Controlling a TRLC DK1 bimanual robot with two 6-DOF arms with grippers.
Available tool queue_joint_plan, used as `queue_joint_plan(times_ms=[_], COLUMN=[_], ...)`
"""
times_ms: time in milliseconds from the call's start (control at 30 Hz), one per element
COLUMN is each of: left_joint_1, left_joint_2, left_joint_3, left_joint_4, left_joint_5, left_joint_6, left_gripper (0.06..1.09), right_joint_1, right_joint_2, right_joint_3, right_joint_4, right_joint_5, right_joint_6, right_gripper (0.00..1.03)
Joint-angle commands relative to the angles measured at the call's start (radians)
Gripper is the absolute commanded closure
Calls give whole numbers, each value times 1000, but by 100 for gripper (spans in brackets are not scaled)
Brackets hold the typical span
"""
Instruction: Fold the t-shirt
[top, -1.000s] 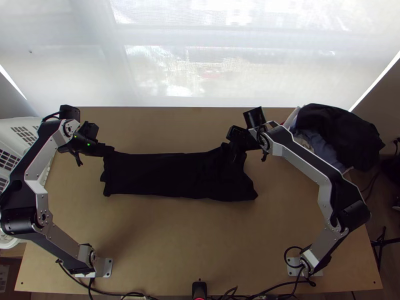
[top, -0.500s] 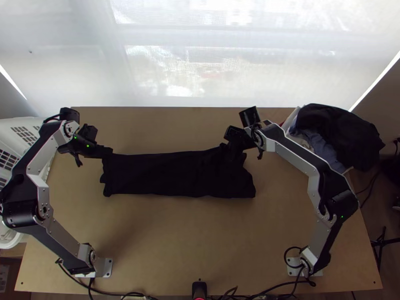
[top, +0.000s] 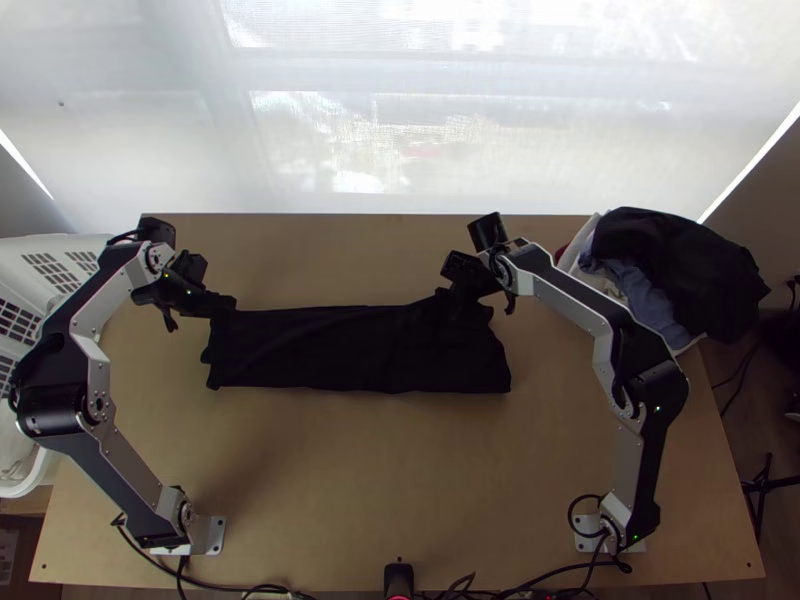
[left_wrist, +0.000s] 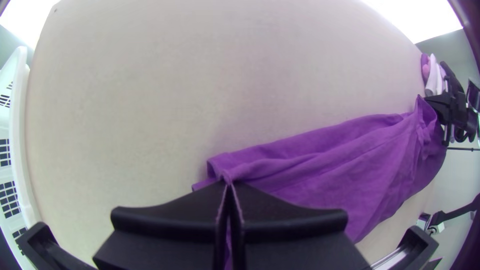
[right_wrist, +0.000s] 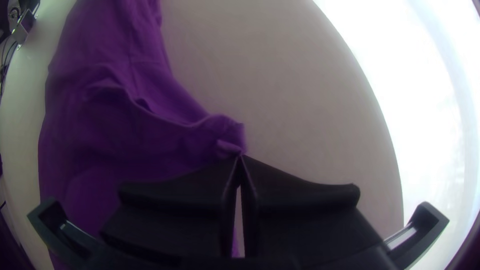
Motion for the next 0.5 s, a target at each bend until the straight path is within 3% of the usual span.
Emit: queue_joint_plan(times_ms=[0, 467], left_joint_1=[-5, 10], left_joint_2=[13, -1], left_joint_3=[-4, -32], left_joint_4=[4, 4], left_joint_5=[-2, -4], left_joint_6=[-5, -7], left_gripper=[105, 105], right_joint_1=[9, -1], right_joint_2=[57, 146], right_joint_3=[78, 170], right_joint_4=[-2, -34], right_joint_5=[4, 23], right_joint_6=[5, 7], right_gripper=[100, 100])
